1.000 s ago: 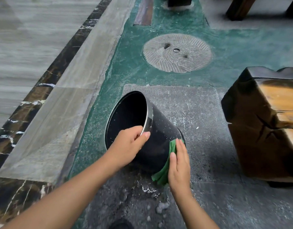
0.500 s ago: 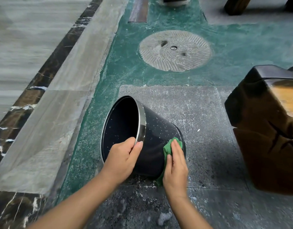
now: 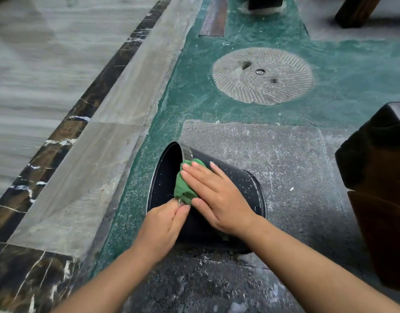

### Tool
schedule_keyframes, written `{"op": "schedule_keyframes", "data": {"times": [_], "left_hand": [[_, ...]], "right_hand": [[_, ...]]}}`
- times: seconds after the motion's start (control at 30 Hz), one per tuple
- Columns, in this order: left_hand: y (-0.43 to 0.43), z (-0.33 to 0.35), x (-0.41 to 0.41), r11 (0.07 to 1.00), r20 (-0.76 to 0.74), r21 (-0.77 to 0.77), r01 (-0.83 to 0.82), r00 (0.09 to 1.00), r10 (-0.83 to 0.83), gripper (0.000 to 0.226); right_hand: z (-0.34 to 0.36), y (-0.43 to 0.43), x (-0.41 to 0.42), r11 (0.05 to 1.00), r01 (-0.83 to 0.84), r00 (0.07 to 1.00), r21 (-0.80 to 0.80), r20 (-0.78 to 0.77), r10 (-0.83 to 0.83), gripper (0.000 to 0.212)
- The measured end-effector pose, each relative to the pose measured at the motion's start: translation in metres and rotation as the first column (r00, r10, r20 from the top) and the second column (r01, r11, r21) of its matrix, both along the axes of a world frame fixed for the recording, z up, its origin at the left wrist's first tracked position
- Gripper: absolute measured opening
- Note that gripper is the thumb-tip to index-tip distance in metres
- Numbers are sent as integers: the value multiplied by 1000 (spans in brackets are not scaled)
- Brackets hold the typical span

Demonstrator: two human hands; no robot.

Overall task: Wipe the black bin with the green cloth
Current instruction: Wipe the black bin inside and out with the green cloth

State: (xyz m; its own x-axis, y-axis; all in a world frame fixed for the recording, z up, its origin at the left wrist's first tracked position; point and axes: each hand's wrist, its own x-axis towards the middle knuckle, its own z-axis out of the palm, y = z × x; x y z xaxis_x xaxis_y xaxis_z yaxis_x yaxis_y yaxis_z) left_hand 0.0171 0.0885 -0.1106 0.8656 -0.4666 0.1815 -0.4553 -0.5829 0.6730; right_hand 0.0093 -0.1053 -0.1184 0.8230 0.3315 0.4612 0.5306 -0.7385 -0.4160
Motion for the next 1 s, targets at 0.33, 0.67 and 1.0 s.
{"op": "schedule_keyframes", "data": {"times": [0.33,0.67,1.0], "left_hand": [[7,-6,-6,997,47,67,40,998,-44,34],[-12,12,11,943,-155,-103,-316,942,298,47],[-11,4,16,853,-151,74,-517,840,522,39]], "right_hand": [[18,27,49,929,325,887,177,-398,-234,64],[4,37,42,979,193,865,65,-482,-138,60],[-30,22,21,939,342,842,-33,-434,-322,57]]}}
